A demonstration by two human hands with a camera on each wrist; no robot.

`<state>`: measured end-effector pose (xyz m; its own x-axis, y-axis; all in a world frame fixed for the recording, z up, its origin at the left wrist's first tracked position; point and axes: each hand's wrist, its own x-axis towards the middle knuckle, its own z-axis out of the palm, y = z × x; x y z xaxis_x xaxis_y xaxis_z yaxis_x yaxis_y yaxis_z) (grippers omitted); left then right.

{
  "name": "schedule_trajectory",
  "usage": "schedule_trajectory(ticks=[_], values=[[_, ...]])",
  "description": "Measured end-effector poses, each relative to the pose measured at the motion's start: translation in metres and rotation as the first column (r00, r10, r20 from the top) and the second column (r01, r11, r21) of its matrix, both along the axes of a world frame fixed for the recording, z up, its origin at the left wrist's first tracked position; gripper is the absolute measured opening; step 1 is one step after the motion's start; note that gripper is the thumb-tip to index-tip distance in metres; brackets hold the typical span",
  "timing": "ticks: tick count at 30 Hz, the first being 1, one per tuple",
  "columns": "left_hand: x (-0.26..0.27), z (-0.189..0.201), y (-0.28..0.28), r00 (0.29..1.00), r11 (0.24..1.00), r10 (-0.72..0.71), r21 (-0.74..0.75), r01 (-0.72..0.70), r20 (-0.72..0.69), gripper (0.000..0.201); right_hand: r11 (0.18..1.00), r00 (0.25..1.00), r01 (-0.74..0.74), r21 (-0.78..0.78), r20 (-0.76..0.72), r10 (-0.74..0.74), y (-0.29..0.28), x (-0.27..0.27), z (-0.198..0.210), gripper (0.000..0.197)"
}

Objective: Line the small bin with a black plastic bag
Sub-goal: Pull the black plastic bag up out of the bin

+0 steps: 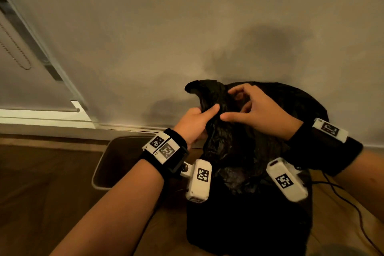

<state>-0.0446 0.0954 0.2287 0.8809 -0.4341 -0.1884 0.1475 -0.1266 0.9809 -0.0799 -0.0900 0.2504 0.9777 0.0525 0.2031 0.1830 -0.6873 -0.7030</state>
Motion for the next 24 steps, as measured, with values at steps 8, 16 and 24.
schedule_trajectory(ticks=[8, 16, 24], values=[[-0.016, 0.022, -0.004, 0.983, 0.984, -0.175, 0.043, 0.174, 0.045, 0.033, 0.931, 0.918, -0.326, -0.164, -0.292, 0.269, -0.008, 0.008, 0.020, 0.102], [-0.030, -0.026, 0.010, 0.956, 0.957, -0.283, 0.099, 0.274, 0.084, 0.051, 0.974, 0.990, -0.089, -0.209, -0.122, 0.064, -0.025, 0.013, 0.050, 0.030], [0.014, 0.033, 0.053, 0.957, 0.961, -0.012, 0.267, -0.069, 0.289, 0.015, 0.947, 0.916, 0.310, 0.084, 0.242, -0.321, -0.051, 0.041, 0.126, 0.016]])
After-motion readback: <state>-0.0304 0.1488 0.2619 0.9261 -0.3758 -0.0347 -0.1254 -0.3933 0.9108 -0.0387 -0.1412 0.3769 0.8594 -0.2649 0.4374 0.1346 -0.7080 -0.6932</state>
